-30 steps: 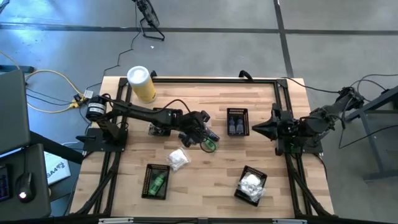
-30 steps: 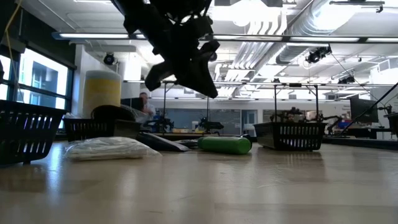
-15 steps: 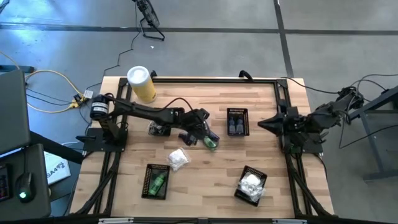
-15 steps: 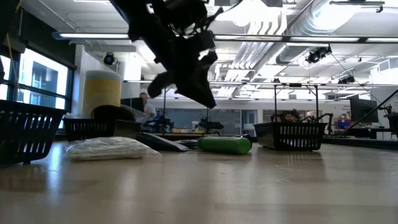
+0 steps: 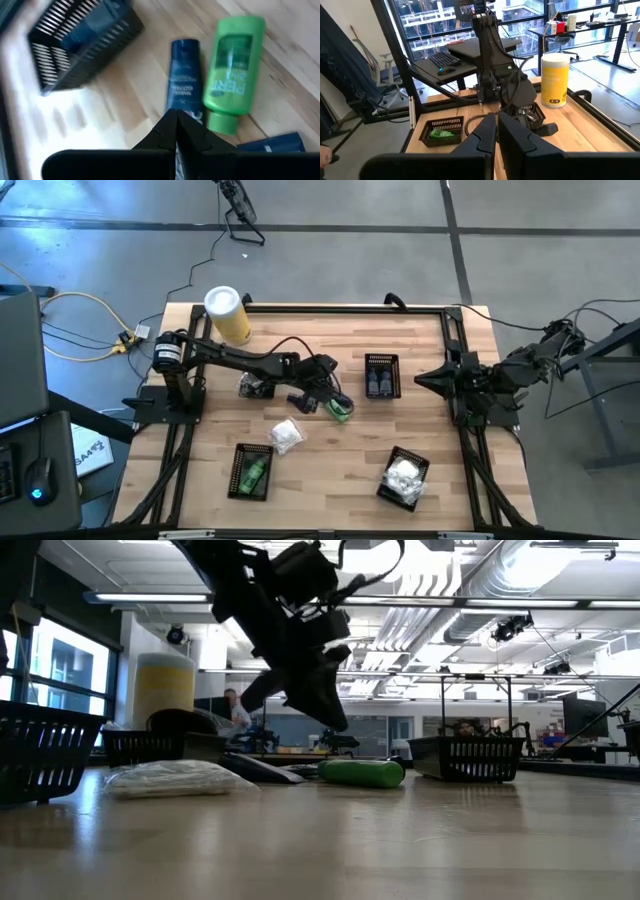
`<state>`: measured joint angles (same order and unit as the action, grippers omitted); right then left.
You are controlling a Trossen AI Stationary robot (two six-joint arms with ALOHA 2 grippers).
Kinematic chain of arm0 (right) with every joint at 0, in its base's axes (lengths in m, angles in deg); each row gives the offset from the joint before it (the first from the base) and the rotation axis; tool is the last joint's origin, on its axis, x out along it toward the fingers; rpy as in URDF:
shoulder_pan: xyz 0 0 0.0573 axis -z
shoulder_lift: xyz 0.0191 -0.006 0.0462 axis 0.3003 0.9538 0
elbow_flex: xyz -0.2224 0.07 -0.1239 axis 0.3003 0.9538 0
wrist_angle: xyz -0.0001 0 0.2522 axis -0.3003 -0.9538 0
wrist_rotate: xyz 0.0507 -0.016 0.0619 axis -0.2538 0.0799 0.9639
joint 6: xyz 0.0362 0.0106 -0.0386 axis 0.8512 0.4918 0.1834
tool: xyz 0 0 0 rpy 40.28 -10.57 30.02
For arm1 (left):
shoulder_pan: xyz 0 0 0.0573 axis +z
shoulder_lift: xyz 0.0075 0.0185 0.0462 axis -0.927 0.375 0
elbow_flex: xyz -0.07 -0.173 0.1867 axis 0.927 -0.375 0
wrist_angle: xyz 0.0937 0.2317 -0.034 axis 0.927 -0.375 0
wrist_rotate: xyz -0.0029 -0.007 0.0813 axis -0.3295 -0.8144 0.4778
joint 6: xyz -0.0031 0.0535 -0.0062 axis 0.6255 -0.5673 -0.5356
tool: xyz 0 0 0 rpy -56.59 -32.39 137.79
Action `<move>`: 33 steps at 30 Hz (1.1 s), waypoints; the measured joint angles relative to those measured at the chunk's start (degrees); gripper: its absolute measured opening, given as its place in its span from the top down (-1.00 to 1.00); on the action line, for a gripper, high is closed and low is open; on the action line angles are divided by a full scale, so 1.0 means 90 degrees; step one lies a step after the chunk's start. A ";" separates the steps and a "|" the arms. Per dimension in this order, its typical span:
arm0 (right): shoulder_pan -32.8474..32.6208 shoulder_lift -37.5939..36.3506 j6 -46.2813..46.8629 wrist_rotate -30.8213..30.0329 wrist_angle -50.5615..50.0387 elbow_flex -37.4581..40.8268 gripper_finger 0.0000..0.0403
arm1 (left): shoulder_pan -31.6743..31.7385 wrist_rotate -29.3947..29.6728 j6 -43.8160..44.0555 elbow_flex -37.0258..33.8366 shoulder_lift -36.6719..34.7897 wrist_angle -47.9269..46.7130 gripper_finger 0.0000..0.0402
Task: Pick & Place Travel size toiletries
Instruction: Put the green shampoo into the bottom left black basket
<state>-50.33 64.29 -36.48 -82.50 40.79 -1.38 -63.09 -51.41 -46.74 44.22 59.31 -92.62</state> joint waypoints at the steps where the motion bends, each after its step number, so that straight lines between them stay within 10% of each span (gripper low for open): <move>1: -0.0001 0.0000 -0.0008 0.0000 0.0000 0.0000 0.95 | 0.0000 -0.0024 0.0000 -0.0009 0.0016 -0.0066 1.00; 33: 0.0002 0.0000 0.0005 0.0000 0.0007 0.0000 0.95 | 0.0000 -0.0222 -0.0035 -0.0012 0.0307 -0.0157 1.00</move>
<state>-50.32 64.29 -36.44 -82.50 40.86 -1.38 -63.09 -53.40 -47.05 44.11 62.07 -94.04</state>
